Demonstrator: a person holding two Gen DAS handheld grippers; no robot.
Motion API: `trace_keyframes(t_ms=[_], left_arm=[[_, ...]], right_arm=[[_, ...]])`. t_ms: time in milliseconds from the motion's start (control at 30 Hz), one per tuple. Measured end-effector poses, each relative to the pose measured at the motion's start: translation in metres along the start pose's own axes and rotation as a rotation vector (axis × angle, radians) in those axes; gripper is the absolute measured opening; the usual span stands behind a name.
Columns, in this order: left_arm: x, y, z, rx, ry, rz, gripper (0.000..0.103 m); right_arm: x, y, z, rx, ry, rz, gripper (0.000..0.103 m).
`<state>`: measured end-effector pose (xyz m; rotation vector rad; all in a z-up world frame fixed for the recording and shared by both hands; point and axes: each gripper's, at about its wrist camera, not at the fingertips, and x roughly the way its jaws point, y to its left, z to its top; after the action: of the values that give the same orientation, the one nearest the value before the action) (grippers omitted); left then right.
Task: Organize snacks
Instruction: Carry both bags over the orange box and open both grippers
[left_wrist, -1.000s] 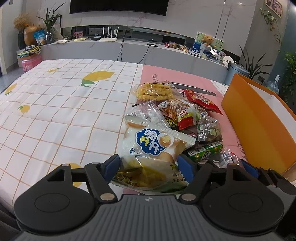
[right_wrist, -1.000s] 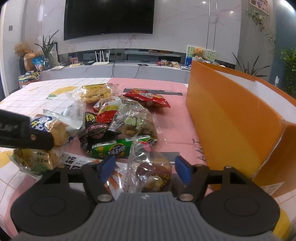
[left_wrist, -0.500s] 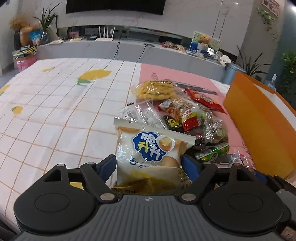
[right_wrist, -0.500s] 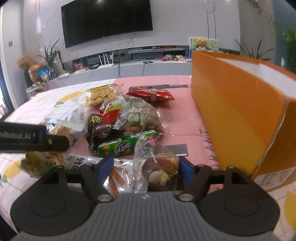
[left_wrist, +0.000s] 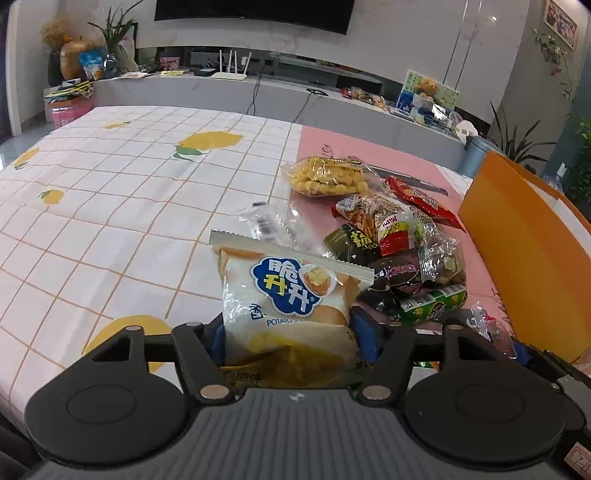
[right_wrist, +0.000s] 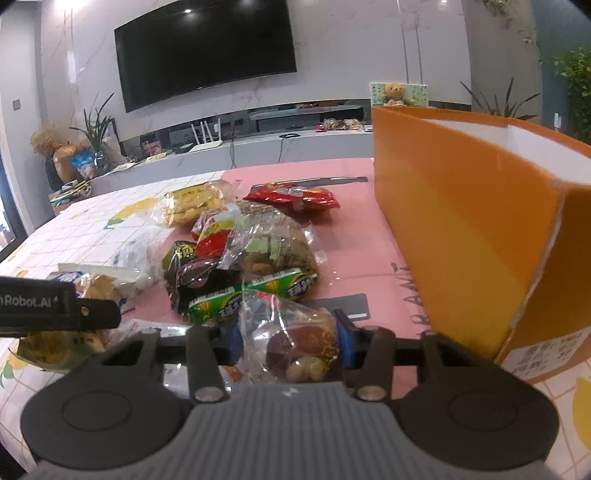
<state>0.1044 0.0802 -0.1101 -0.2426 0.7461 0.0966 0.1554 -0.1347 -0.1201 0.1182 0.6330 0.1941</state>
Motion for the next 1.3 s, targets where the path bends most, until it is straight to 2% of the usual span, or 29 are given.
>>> trace_keyframes(t_ms=[300, 533, 667, 867, 1033, 1133, 1200, 1300], left_arm=[[-0.019, 0.0, 0.002, -0.047, -0.07, -0.058, 0.072], [-0.04, -0.007, 0.006, -0.019, -0.153, -0.105, 0.072], [-0.054, -0.017, 0.009, 0.015, -0.184, -0.108, 0.072], [-0.079, -0.039, 0.015, 0.067, -0.243, -0.166, 0.072], [-0.088, -0.061, 0.023, 0.05, -0.265, -0.235, 0.072], [-0.082, -0.078, 0.03, 0.034, -0.239, -0.293, 0.072], [-0.076, -0.093, 0.035, 0.022, -0.21, -0.347, 0.072], [-0.063, -0.118, 0.044, 0.019, -0.162, -0.422, 0.072]], right_arm=[[-0.018, 0.008, 0.003, -0.036, -0.06, 0.072, 0.044], [-0.047, 0.012, 0.02, -0.037, -0.192, 0.152, 0.044], [-0.073, 0.001, 0.038, -0.004, -0.289, 0.159, 0.044], [-0.11, -0.036, 0.074, 0.029, -0.424, 0.092, 0.044], [-0.129, -0.082, 0.107, 0.019, -0.432, -0.023, 0.044], [-0.141, -0.114, 0.116, 0.032, -0.426, -0.104, 0.044], [-0.148, -0.135, 0.112, 0.105, -0.44, -0.155, 0.045], [-0.152, -0.16, 0.107, 0.211, -0.425, -0.16, 0.045]])
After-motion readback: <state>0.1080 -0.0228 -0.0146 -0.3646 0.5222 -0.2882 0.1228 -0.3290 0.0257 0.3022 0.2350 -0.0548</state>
